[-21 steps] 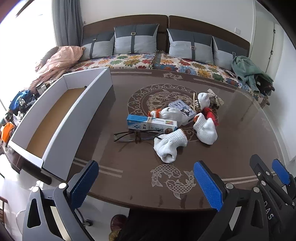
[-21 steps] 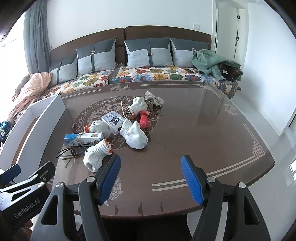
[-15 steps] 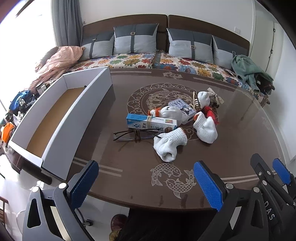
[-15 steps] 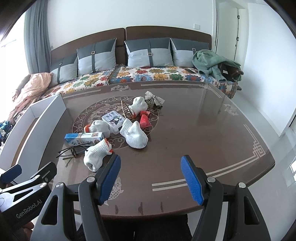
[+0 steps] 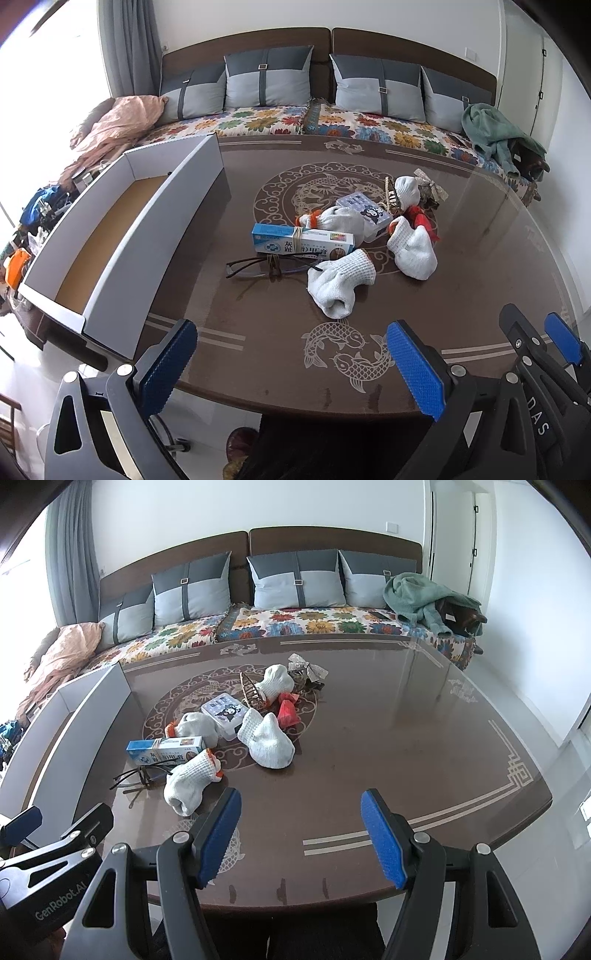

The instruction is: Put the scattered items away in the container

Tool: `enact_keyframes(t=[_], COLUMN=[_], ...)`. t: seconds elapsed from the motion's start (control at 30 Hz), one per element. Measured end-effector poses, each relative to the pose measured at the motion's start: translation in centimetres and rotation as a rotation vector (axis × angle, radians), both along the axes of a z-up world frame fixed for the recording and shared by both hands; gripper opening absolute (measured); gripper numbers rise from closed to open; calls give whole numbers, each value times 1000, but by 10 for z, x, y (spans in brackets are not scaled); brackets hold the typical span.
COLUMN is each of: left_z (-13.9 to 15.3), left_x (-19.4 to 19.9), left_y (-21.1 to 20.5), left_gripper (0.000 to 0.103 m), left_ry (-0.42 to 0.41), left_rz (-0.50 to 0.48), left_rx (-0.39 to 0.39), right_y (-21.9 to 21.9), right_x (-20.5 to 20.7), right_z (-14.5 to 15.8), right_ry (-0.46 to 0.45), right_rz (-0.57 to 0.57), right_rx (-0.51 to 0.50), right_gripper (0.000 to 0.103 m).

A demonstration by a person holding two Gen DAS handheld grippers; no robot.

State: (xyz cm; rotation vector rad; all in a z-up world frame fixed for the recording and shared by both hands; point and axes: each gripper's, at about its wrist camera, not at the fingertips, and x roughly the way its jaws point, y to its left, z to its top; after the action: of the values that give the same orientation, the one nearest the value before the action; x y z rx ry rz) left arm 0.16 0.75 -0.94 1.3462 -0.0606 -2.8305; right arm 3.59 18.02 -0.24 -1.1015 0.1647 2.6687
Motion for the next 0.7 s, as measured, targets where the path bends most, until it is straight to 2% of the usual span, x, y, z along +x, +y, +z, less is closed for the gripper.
enact_keyframes(t=[0.3,0.7], left_z=[-2,3], left_x=[1,4], left_y=[1,0], left_gripper=[103,103], left_ry=[0,15], left_rz=[-5,-13], left_rx=[-6,19], right_y=[9,10], right_x=[2,5], right_z=[-13,-10], right_ry=[10,38], right_rz=[-22,-45], right_rx=[-28,-3], right_gripper=[68,68])
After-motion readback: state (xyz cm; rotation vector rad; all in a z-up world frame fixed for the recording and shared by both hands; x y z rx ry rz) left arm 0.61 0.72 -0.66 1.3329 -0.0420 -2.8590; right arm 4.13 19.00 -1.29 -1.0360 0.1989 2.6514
